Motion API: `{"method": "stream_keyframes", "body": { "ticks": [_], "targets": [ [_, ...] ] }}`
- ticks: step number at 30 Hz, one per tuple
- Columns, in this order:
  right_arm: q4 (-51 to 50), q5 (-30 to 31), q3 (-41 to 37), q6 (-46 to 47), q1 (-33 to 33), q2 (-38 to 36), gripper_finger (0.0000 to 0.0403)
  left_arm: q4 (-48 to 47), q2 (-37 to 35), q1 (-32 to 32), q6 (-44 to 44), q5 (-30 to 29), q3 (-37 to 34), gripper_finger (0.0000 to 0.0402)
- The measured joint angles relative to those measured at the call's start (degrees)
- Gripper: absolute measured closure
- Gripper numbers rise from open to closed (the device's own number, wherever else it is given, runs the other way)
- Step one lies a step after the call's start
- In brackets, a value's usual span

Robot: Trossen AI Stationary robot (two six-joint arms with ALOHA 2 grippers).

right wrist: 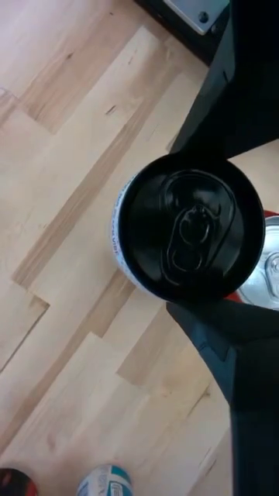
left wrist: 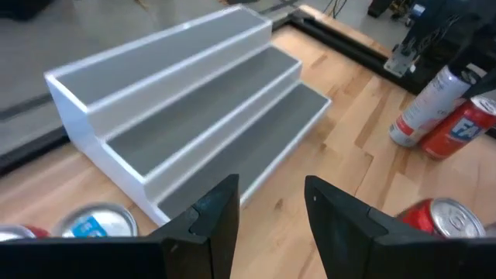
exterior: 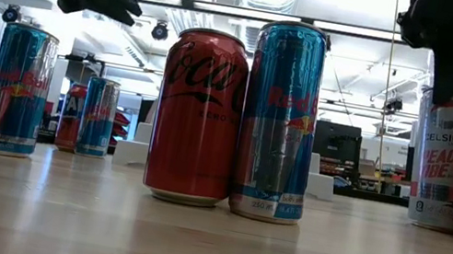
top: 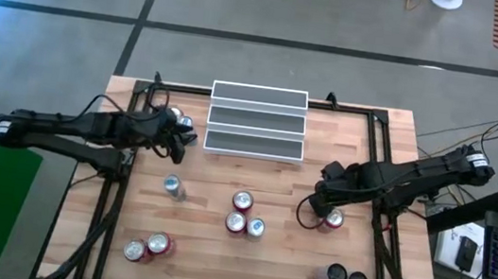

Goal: Place canned beverage on shelf
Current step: Put the top white soda can on the top tier of the shelf

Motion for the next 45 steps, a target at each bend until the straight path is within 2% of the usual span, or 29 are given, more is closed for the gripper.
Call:
{"method": "stream_keyframes", "body": {
  "ticks": [3, 11, 17, 23, 27, 36, 40, 45],
  "targets": [
    [0.1, 0.1, 0.0, -0.2, -0.1, 0.3, 0.0164, -0.9, 0.8, 0.0, -0.9, 2.5, 0.0, 0.0269],
    [1.4, 0.1, 0.8, -0.5, -0.1, 0.4, 0.0157, -1.4, 2.7, 0.0, -3.6, 2.9, 0.0, 0.0269],
    [1.6, 2.3, 2.5, -2.2, -0.2, 0.4, 0.0161, -1.3, 3.2, 0.0, -5.7, 6.6, 0.0, 0.0269],
    [1.4, 2.9, 4.7, -4.4, -1.2, 0.4, 0.0162, 0.3, 3.1, 0.0, -5.7, 6.6, 0.2, 0.0269],
    [1.5, 3.1, 7.6, -6.2, -1.2, 0.4, 0.0162, 1.0, 4.4, 0.0, -3.4, 5.6, 3.6, 0.0269],
    [1.3, 6.1, 13.2, -15.4, -4.7, 1.2, 0.0162, 0.4, 11.3, 0.0, 8.7, 4.9, 15.6, 0.0269],
    [1.3, 5.8, 17.1, -22.7, -7.5, 4.0, 0.0163, 0.2, 13.2, 0.1, 11.4, 4.9, 19.5, 0.0269],
    [0.5, 5.5, 23.8, -32.4, -11.2, 9.7, 0.0163, -1.0, 13.0, 1.2, 12.3, 4.9, 20.6, 0.0269]
  ]
}}
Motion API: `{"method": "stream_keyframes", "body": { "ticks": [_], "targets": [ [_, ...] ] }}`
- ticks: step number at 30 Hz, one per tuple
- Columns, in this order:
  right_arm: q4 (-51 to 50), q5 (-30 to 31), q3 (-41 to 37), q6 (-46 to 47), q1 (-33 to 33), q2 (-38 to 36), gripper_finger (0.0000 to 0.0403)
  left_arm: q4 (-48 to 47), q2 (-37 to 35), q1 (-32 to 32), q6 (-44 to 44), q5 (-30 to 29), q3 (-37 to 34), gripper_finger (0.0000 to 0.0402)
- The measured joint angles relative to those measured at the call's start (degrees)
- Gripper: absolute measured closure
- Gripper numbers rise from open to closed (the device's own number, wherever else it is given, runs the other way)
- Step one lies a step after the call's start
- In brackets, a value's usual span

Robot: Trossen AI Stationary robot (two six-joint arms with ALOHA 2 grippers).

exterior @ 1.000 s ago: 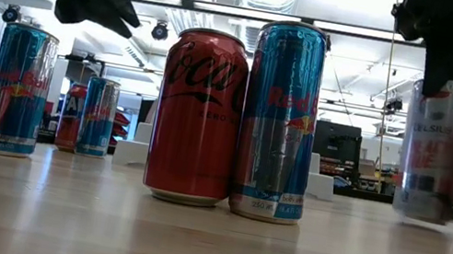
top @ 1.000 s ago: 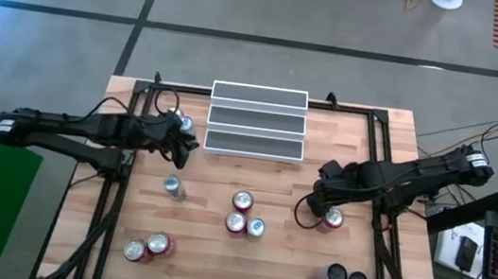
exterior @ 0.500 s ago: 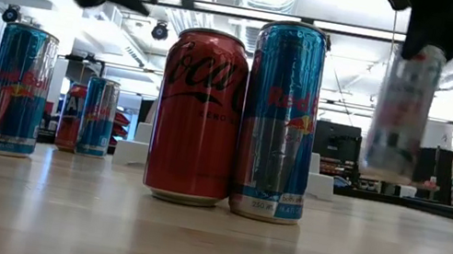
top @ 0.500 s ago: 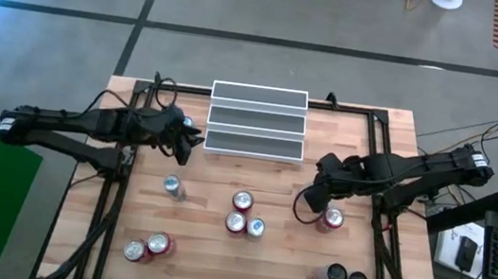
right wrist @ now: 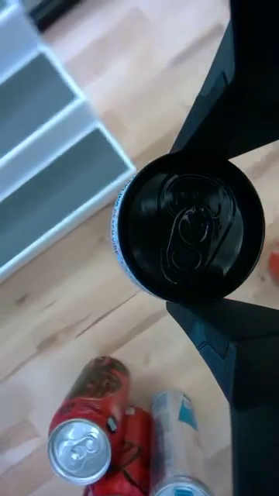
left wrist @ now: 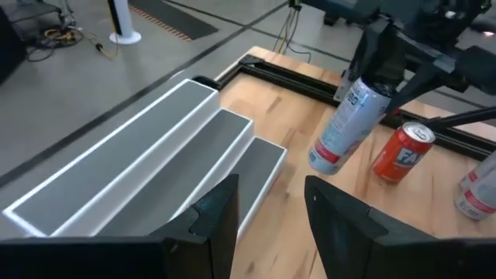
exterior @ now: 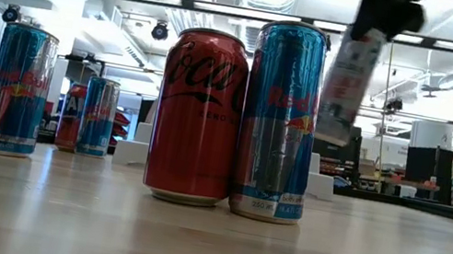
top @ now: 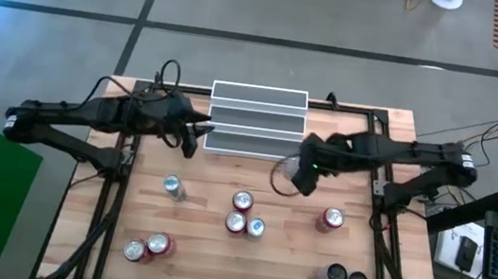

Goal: Place canned beverage on shelf
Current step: Put the top white soda can on the top tier of the shelf

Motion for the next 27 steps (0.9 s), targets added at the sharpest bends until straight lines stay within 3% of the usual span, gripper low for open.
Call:
{"method": "stream_keyframes", "body": {
  "ticks": [12, 21, 27],
  "targets": [
    [-4.2, -7.0, 15.4, -21.3, -13.4, 12.4, 0.0162, -6.0, -1.7, -1.3, -9.8, 0.0, -2.4, 0.0269],
    [-10.5, -7.2, 28.2, -33.1, -22.3, 20.8, 0.016, -6.0, -4.0, -1.7, -16.3, -0.5, -8.7, 0.0269],
    [-10.8, -7.3, 31.5, -37.8, -29.1, 23.0, 0.0159, -9.0, -4.9, -2.4, -25.4, 0.1, -10.9, 0.0269]
  ]
}}
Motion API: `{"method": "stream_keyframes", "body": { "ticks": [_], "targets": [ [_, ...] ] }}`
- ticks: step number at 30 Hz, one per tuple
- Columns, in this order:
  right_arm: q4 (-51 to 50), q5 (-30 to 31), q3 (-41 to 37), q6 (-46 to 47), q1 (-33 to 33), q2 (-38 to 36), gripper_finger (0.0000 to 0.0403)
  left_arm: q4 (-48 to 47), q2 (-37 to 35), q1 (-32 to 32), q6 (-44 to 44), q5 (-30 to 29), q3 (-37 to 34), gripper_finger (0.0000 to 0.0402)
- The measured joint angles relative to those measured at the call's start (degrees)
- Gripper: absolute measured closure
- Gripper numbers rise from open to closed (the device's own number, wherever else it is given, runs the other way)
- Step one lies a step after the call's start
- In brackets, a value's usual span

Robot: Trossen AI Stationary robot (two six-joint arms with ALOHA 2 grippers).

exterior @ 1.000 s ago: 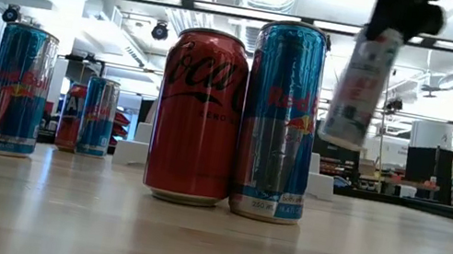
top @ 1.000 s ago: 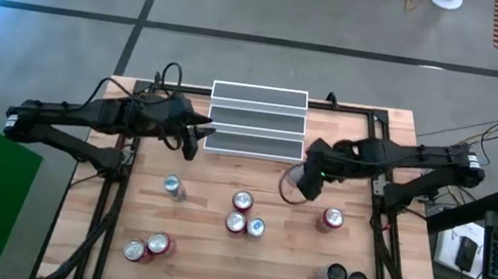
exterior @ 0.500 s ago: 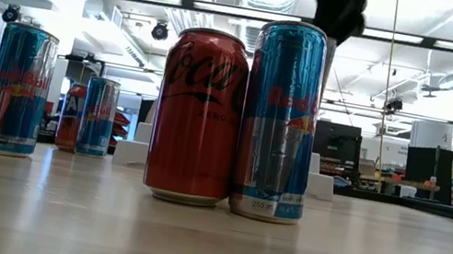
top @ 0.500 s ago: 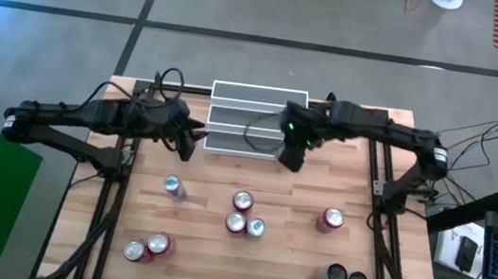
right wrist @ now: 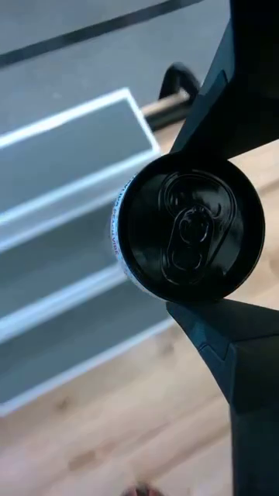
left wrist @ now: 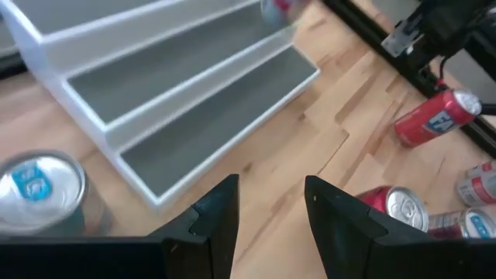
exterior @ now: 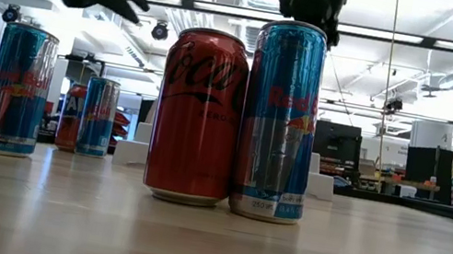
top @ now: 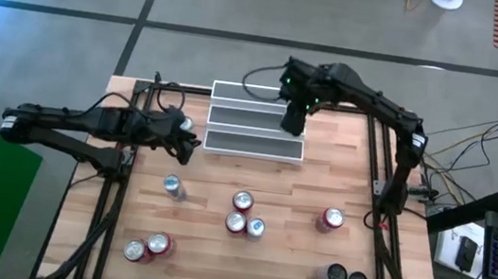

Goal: Place canned beverage on shelf
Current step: Put the top white soda can on the top tier of the shelf

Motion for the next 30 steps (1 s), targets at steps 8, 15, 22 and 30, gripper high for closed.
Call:
{"method": "stream_keyframes", "body": {
  "ticks": [8, 15, 22, 30],
  "targets": [
    [-1.6, -1.3, 0.3, -2.3, -8.0, 1.4, 0.0159, -2.0, 1.0, -0.4, 1.4, -0.1, 0.1, 0.0269],
    [-1.1, -3.7, 0.3, -2.7, -9.7, 2.3, 0.0158, -1.9, 1.0, -0.4, 2.1, 0.0, 0.4, 0.0269],
    [-1.0, -4.3, 0.5, -3.3, -10.4, 2.0, 0.0158, -2.0, 0.9, -0.4, 2.8, -0.1, 0.4, 0.0269],
    [-1.6, -5.2, 3.6, -3.3, -11.4, 2.8, 0.0158, -2.5, 0.9, 0.1, 3.2, -0.1, 0.4, 0.0269]
  ]
}}
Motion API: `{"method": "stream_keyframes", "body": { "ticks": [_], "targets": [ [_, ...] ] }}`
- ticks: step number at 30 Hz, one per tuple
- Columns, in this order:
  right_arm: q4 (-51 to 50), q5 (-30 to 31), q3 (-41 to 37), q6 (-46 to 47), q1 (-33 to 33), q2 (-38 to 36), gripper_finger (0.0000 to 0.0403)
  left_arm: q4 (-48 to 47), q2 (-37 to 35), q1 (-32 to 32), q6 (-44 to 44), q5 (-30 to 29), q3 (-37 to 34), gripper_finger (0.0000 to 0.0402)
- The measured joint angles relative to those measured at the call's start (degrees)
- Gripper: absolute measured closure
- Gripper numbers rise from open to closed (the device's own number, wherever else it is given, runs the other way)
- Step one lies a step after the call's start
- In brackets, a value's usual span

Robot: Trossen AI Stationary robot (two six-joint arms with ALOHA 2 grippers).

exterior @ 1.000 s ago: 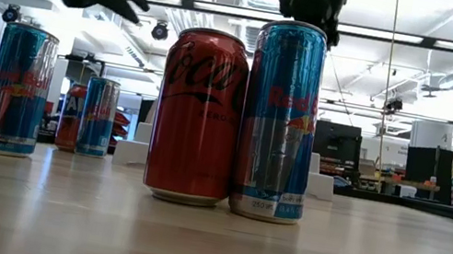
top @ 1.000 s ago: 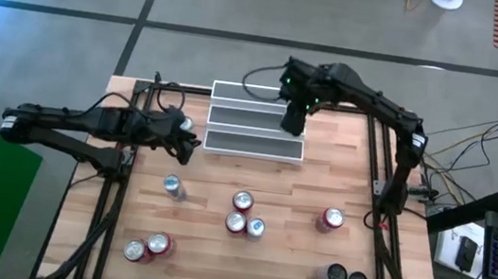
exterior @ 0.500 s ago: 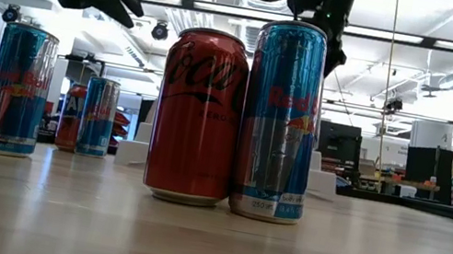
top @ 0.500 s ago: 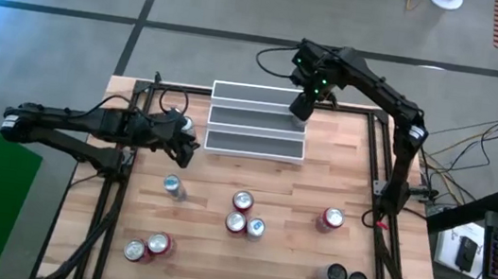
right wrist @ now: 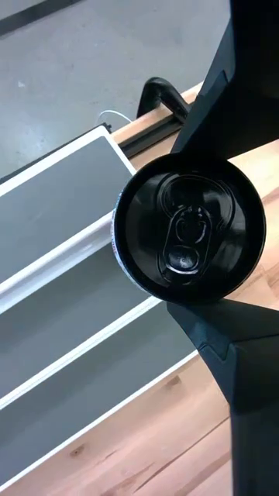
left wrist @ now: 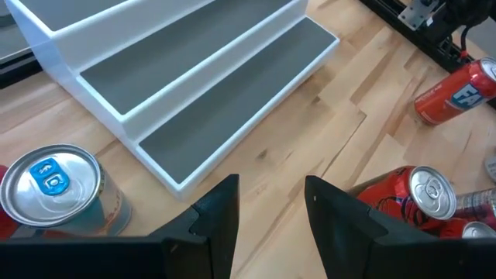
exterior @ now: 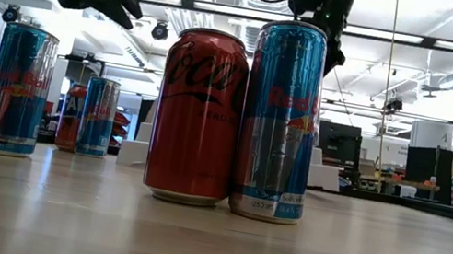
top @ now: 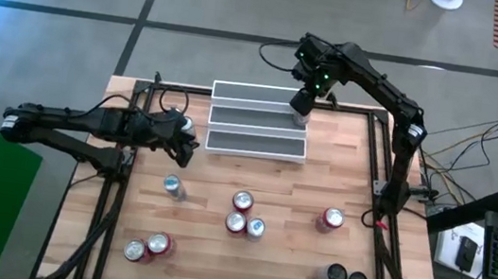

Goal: Place canned beverage on shelf
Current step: Put the top white soda can on the top tier of the shelf

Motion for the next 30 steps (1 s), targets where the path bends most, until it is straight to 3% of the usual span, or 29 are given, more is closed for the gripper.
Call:
{"method": "stream_keyframes", "body": {
  "ticks": [11, 30],
  "targets": [
    [0.3, 0.1, 5.1, -0.5, -0.1, -0.3, 0.0158, -1.5, 0.0, 0.0, 0.0, 0.0, 0.0, 0.0269],
    [3.6, 2.1, 5.2, 0.1, -0.7, 0.5, 0.0158, -3.6, 0.5, 0.0, 0.0, -0.1, -0.3, 0.0269]
  ]
}}
